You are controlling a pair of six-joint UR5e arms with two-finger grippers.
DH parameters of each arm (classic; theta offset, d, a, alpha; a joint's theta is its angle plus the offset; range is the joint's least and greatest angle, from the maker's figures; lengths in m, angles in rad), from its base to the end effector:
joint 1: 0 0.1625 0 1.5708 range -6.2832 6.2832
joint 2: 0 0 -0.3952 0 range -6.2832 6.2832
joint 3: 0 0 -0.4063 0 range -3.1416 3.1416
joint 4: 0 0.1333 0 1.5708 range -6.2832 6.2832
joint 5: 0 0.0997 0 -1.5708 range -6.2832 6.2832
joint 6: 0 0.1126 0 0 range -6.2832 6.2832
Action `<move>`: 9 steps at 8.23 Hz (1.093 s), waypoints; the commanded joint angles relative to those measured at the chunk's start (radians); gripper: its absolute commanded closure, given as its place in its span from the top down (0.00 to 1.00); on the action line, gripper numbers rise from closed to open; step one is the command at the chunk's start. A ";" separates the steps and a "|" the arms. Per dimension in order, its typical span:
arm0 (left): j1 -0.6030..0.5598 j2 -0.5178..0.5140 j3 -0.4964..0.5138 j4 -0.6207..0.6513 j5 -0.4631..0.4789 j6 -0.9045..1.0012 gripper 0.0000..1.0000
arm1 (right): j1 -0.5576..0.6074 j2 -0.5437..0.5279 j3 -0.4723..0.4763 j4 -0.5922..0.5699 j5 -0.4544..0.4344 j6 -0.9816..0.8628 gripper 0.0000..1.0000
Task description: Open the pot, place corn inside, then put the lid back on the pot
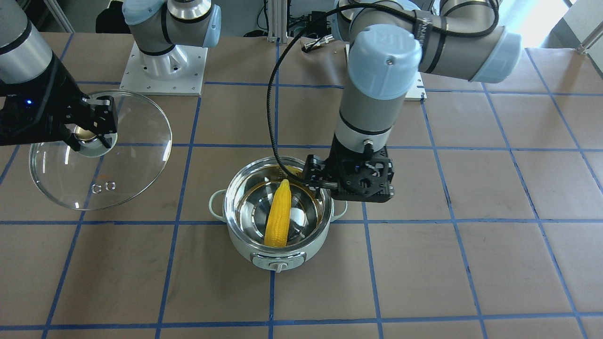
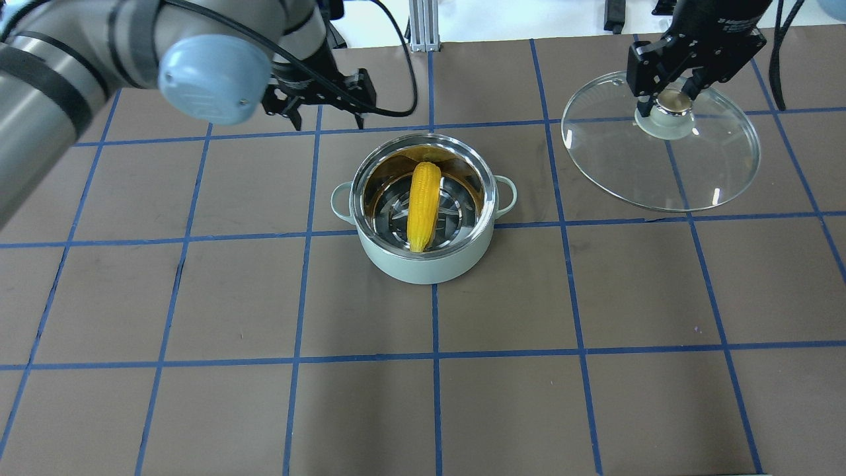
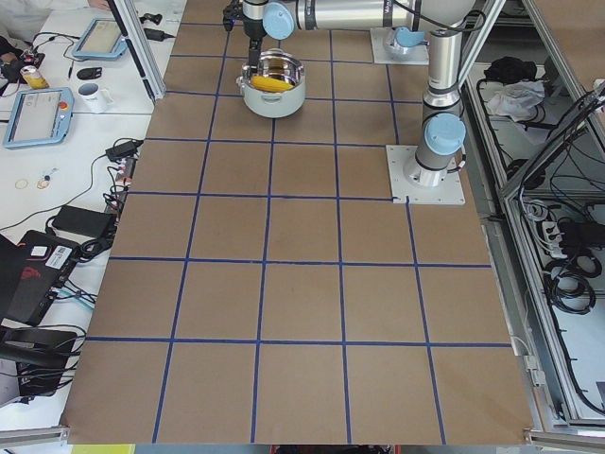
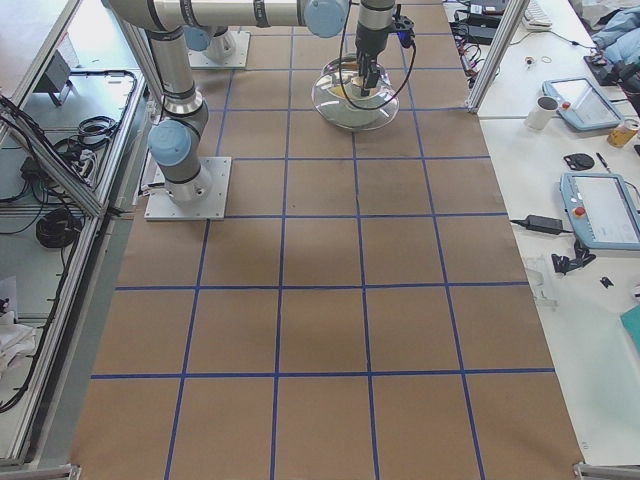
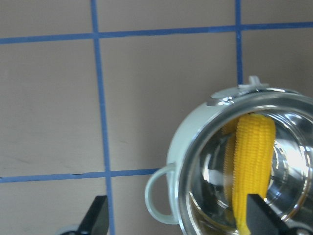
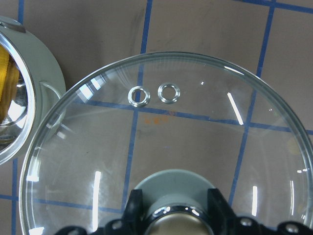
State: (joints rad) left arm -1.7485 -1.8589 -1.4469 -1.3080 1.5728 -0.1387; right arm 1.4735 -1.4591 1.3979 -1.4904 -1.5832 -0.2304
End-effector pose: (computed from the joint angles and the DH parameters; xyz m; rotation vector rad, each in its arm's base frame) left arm -0.2412 -0.5901 0.3728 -0.0608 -3.1237 0.1527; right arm 0.0781 -0.5573 0.4656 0.2085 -3.1254 -0.0328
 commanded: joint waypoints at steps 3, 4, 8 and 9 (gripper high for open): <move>0.223 0.119 0.016 -0.160 0.012 0.228 1.00 | 0.311 0.133 -0.043 -0.171 -0.001 0.413 0.00; 0.248 0.133 0.016 -0.181 0.012 0.231 1.00 | 0.393 0.182 -0.054 -0.229 0.008 0.542 0.00; 0.267 0.196 0.013 -0.197 0.033 0.263 1.00 | 0.510 0.314 -0.051 -0.373 0.009 0.658 0.00; 0.267 0.198 0.014 -0.197 0.032 0.265 1.00 | 0.510 0.327 -0.050 -0.376 0.009 0.660 0.00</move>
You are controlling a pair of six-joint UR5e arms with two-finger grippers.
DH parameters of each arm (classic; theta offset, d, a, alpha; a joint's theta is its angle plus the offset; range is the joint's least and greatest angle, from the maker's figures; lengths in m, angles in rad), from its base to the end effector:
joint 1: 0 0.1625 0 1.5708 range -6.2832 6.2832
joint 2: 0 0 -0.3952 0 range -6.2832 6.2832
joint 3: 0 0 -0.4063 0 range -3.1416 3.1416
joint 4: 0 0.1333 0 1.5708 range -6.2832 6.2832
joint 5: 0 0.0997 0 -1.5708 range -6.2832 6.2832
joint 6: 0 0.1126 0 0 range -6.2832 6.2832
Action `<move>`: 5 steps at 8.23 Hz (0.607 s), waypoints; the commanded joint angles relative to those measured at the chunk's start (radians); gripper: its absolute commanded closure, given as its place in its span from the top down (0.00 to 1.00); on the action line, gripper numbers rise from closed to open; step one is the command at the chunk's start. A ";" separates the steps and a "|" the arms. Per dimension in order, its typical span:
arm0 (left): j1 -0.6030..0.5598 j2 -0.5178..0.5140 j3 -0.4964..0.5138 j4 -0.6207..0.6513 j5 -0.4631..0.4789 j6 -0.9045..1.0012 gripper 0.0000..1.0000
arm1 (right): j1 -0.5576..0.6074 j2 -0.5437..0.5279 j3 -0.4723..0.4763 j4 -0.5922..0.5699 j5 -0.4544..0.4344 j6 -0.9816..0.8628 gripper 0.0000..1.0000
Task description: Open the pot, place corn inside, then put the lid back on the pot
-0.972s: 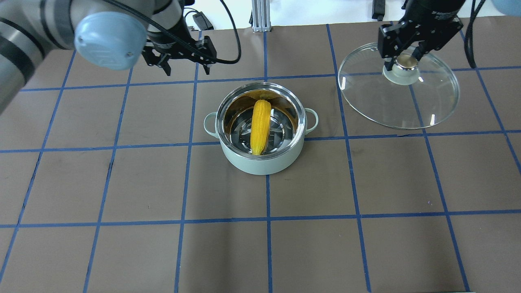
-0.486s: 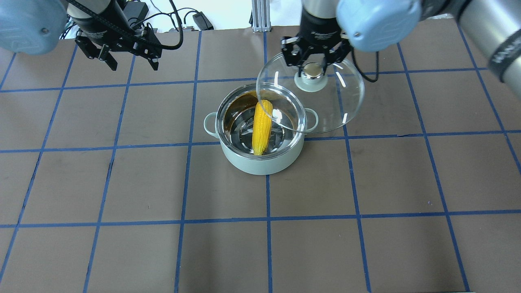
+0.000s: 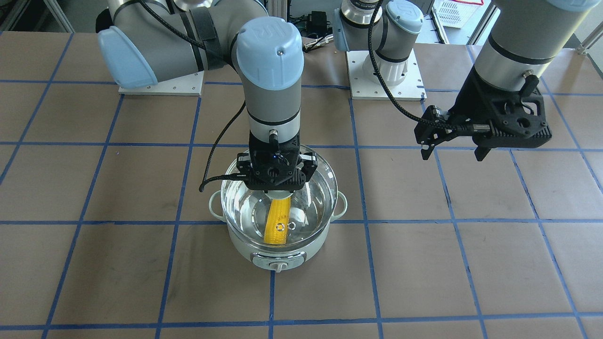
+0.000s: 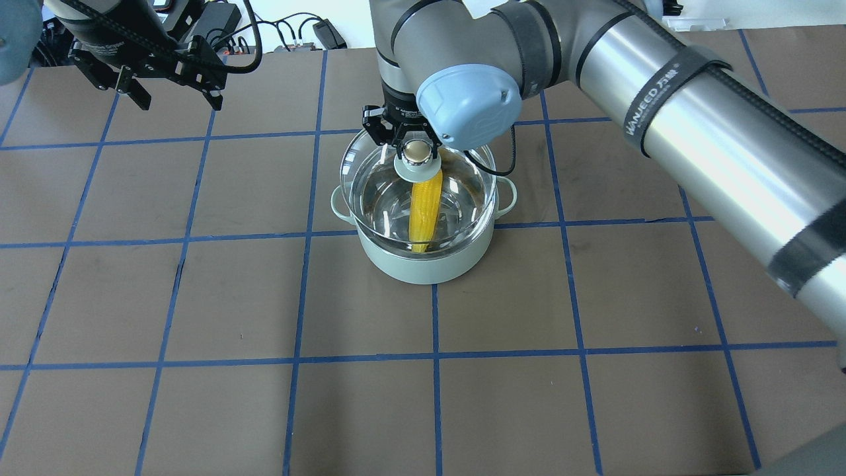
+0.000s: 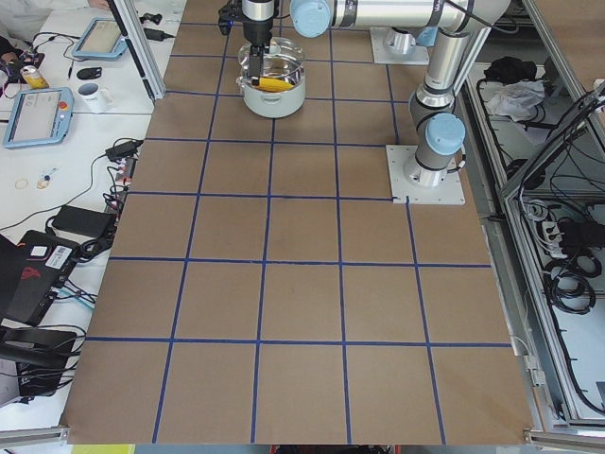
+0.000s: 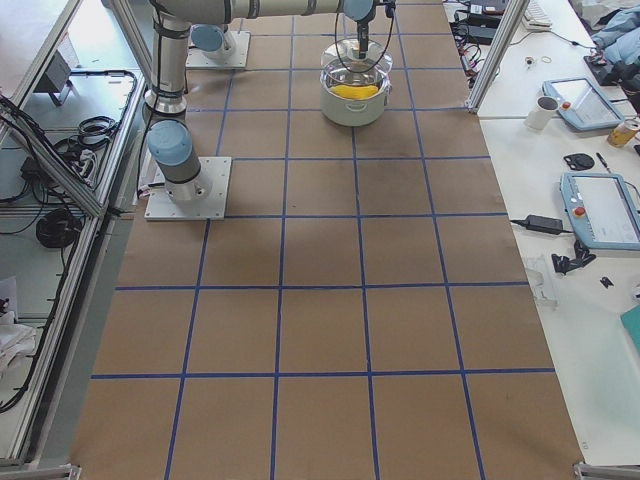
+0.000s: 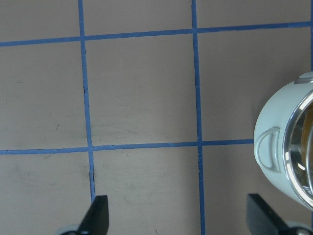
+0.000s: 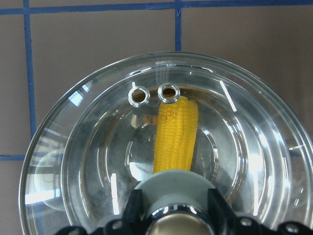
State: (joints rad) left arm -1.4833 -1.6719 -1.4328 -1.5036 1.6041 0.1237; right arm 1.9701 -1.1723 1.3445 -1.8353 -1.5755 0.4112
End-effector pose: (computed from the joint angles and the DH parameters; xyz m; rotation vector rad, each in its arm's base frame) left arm -0.0804 -0.5660 0.4691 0.0533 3.0932 -0.1548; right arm 0.3802 -0.5595 0.3542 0.0188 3.1066 -0.1347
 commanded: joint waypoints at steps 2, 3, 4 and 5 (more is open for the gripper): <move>0.001 0.011 -0.001 -0.003 0.000 0.002 1.00 | 0.015 0.040 0.018 -0.032 -0.001 0.006 0.00; 0.000 0.009 -0.006 -0.003 0.000 0.002 1.00 | 0.013 0.042 0.030 -0.035 -0.011 -0.003 0.00; -0.002 0.012 -0.006 -0.015 0.000 0.001 1.00 | 0.013 0.042 0.038 -0.036 -0.009 0.000 0.00; -0.002 0.014 -0.003 -0.038 0.000 0.001 1.00 | 0.013 0.042 0.038 -0.039 -0.008 0.001 0.00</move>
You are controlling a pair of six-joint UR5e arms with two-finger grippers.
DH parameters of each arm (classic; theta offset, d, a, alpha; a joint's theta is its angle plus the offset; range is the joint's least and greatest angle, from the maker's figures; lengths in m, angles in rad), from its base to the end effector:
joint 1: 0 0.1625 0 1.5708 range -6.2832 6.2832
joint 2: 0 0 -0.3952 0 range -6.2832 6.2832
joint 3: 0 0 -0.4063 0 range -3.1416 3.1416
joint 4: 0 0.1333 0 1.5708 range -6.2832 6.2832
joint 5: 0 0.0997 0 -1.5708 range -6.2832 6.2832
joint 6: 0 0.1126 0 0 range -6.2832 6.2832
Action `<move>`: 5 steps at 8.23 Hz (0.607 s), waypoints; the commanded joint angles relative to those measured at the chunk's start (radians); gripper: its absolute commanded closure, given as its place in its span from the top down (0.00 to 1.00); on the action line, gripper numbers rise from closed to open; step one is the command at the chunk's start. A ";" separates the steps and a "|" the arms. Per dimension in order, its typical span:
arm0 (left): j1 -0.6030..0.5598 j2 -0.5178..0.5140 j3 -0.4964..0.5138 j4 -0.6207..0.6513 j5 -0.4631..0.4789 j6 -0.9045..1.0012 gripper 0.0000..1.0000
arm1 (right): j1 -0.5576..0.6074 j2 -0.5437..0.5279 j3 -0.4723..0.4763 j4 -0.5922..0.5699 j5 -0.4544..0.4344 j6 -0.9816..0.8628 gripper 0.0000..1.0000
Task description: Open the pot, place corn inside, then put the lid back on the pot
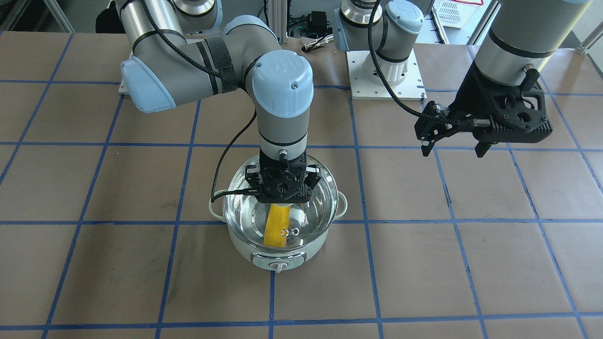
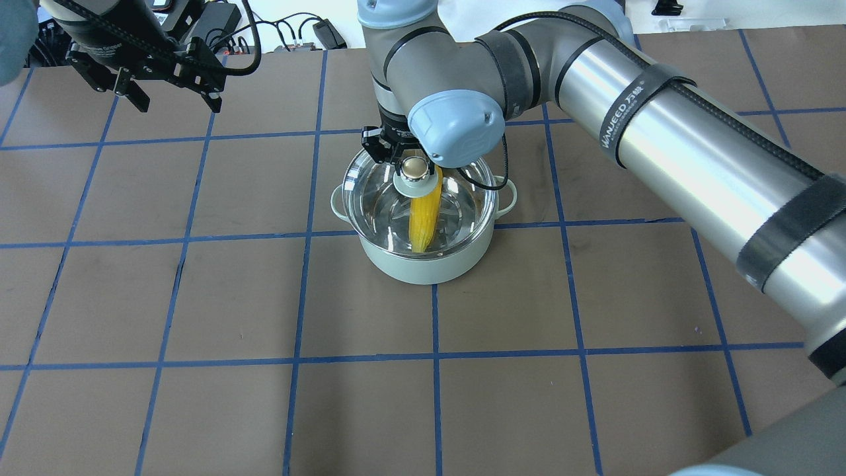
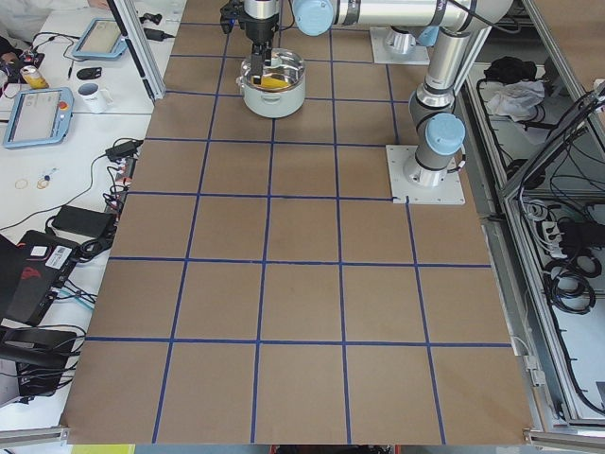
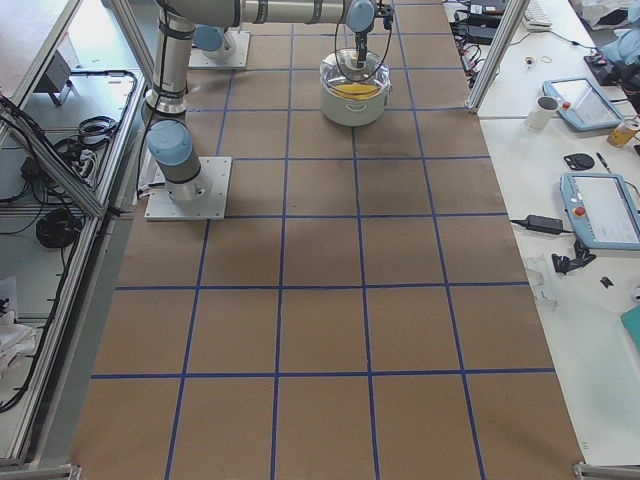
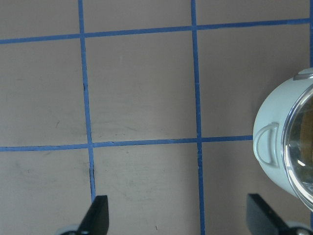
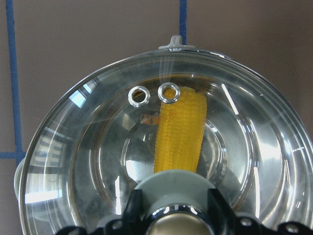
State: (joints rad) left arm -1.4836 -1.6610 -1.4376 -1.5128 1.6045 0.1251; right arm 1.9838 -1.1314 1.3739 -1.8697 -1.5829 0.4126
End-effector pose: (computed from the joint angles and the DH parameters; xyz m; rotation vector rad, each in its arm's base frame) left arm -0.0809 -0.5612 0.4716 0.0560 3.0933 -0.1499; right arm 0.3891 -0.5593 0.3158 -0.0001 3.1288 -0.0884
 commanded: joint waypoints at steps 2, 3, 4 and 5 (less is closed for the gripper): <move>-0.001 0.003 0.002 -0.029 0.002 -0.001 1.00 | 0.000 0.004 0.010 -0.019 0.004 -0.003 0.00; -0.003 0.009 0.002 -0.032 0.003 -0.001 1.00 | 0.000 0.005 0.010 -0.020 0.000 -0.014 0.00; -0.003 0.015 0.000 -0.032 0.003 -0.001 1.00 | 0.000 0.005 0.011 -0.019 0.000 -0.017 0.00; -0.003 0.012 -0.003 -0.027 0.003 -0.002 1.00 | 0.000 0.005 0.017 -0.022 -0.002 -0.017 0.00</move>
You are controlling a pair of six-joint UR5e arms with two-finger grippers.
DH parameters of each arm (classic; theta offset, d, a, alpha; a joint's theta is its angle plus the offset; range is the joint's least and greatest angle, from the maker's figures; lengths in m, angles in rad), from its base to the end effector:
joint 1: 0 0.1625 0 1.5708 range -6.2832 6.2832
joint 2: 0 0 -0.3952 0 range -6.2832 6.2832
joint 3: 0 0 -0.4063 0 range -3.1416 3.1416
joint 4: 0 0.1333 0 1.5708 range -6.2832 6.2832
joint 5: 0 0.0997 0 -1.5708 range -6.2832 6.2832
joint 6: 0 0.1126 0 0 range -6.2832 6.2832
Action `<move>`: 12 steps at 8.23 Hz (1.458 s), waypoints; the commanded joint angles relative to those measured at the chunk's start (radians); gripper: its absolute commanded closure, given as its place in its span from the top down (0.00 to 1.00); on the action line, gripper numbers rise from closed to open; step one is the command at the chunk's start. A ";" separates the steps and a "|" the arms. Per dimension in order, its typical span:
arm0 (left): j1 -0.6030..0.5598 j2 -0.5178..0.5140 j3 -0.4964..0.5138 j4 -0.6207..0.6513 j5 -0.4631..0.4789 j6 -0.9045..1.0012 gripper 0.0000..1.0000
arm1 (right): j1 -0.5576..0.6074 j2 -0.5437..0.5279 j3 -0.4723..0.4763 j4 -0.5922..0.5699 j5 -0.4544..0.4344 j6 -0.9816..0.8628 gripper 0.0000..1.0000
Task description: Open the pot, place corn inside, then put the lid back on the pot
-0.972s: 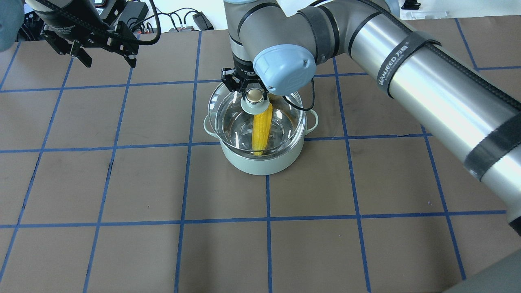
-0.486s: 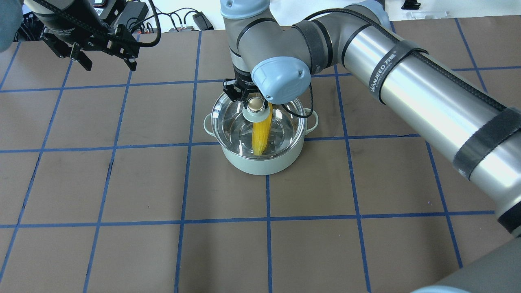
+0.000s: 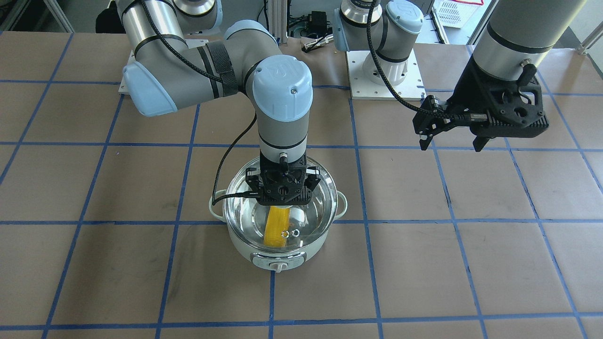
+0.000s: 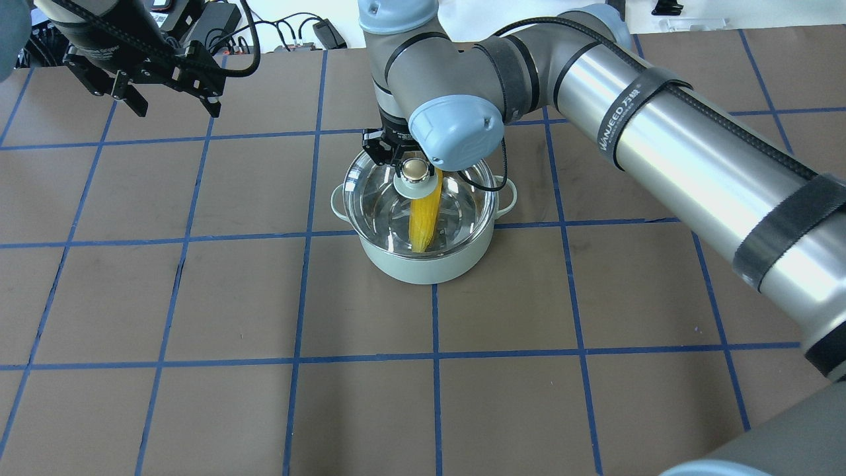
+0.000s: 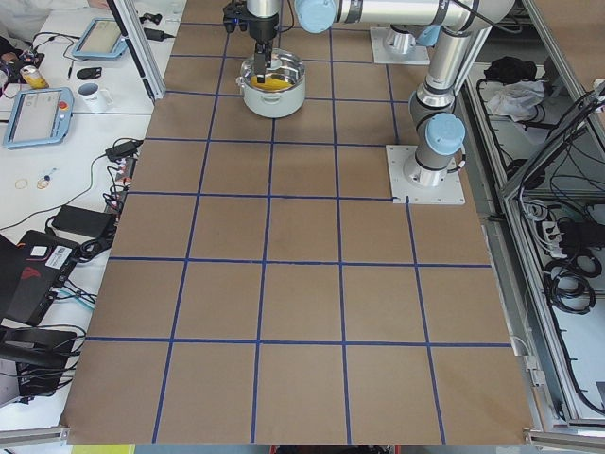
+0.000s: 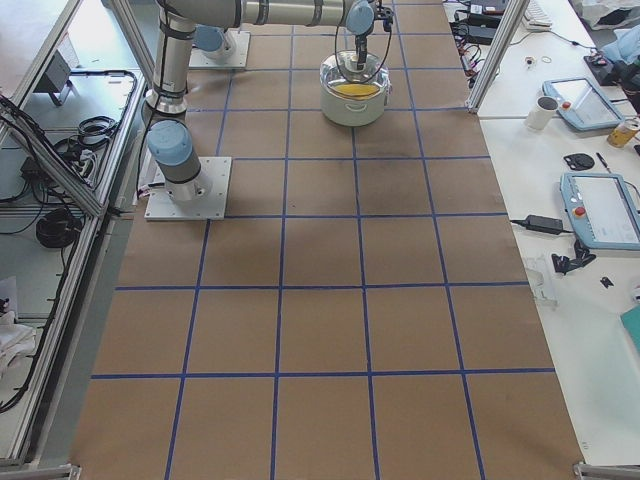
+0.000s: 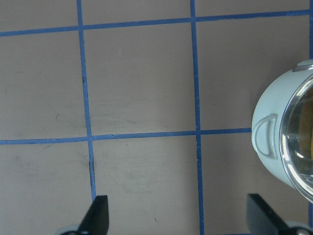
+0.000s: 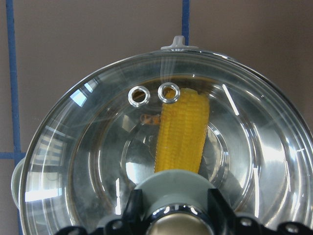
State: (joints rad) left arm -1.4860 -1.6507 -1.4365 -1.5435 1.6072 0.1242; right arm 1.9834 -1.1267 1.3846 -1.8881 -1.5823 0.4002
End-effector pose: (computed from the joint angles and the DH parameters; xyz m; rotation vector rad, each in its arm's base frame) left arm -0.0825 -0.5548 0.4745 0.0587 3.0940 -0.1199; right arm 0.3891 -0.5598 0.3093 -0.0189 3.1273 -0.0925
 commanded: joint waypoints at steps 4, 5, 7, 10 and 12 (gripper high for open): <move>-0.002 0.003 -0.008 0.002 0.023 -0.001 1.00 | -0.003 0.001 0.018 -0.025 -0.010 -0.003 0.02; -0.002 0.003 -0.010 0.002 0.023 -0.003 1.00 | -0.005 -0.002 0.018 -0.023 -0.012 -0.003 0.02; -0.002 0.003 -0.010 0.002 0.023 -0.001 1.00 | -0.005 -0.002 0.019 -0.020 -0.018 -0.003 0.02; -0.004 0.008 -0.010 -0.001 0.023 -0.003 1.00 | -0.005 -0.002 0.019 -0.020 -0.038 -0.004 0.28; -0.004 0.005 -0.010 0.002 0.023 -0.001 1.00 | -0.005 -0.002 0.022 -0.023 -0.033 -0.003 0.45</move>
State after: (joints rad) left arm -1.4893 -1.6453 -1.4465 -1.5435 1.6306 0.1216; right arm 1.9789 -1.1290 1.4052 -1.9090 -1.6166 0.3962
